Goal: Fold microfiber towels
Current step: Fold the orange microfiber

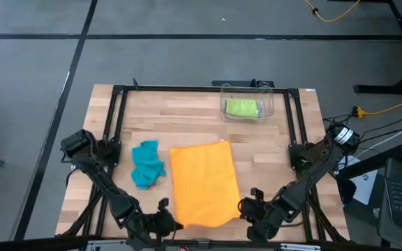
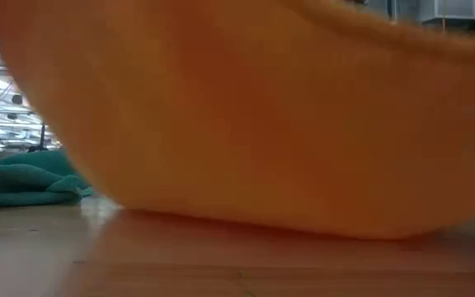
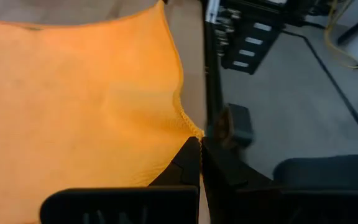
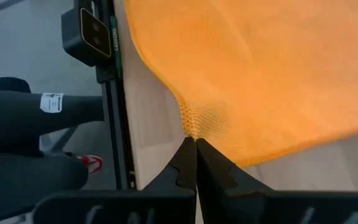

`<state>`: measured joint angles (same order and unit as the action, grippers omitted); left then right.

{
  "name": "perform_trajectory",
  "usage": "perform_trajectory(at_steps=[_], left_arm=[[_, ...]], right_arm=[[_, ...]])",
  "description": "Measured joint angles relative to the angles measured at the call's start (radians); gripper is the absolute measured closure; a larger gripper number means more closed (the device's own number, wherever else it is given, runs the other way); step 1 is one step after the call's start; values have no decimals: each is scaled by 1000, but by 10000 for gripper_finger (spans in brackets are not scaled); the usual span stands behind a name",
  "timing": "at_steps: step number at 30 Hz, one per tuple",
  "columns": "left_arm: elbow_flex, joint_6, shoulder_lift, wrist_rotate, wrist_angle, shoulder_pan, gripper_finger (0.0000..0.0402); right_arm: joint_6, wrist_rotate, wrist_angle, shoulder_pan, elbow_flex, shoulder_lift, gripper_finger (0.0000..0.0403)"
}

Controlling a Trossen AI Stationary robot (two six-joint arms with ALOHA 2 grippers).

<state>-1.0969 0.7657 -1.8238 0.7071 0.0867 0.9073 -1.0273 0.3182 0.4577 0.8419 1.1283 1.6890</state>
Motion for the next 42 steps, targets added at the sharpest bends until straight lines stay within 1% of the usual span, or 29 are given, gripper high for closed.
perform_trajectory(at_steps=[2,5,8,13,17,20,22,27,33,37,42], left_arm=[[0,19,0,-4,6,12,402],[0,14,0,6,6,24,402],[0,12,1,27,2,18,402],[0,10,1,65,-6,-5,402],[0,-18,5,107,-67,-24,402],[0,-47,5,158,-113,-45,402],[0,-66,6,172,-142,-62,402],[0,-69,7,189,-249,-117,402],[0,-60,22,286,-440,-162,402],[0,-13,53,311,-573,-187,402],[0,58,74,322,-733,-221,402]], right_arm=[[-20,2,-3,9,-4,0,403],[-5,6,-2,13,-5,0,403],[49,86,-2,2,-5,0,403],[158,202,0,-51,-5,0,403],[246,258,33,-101,-5,0,403],[281,292,66,-138,-5,0,403],[304,314,79,-163,-5,0,403],[371,355,99,-228,-5,0,403],[433,367,119,-305,-5,0,403],[435,397,166,-353,-5,0,403],[434,407,216,-412,-5,0,403]])
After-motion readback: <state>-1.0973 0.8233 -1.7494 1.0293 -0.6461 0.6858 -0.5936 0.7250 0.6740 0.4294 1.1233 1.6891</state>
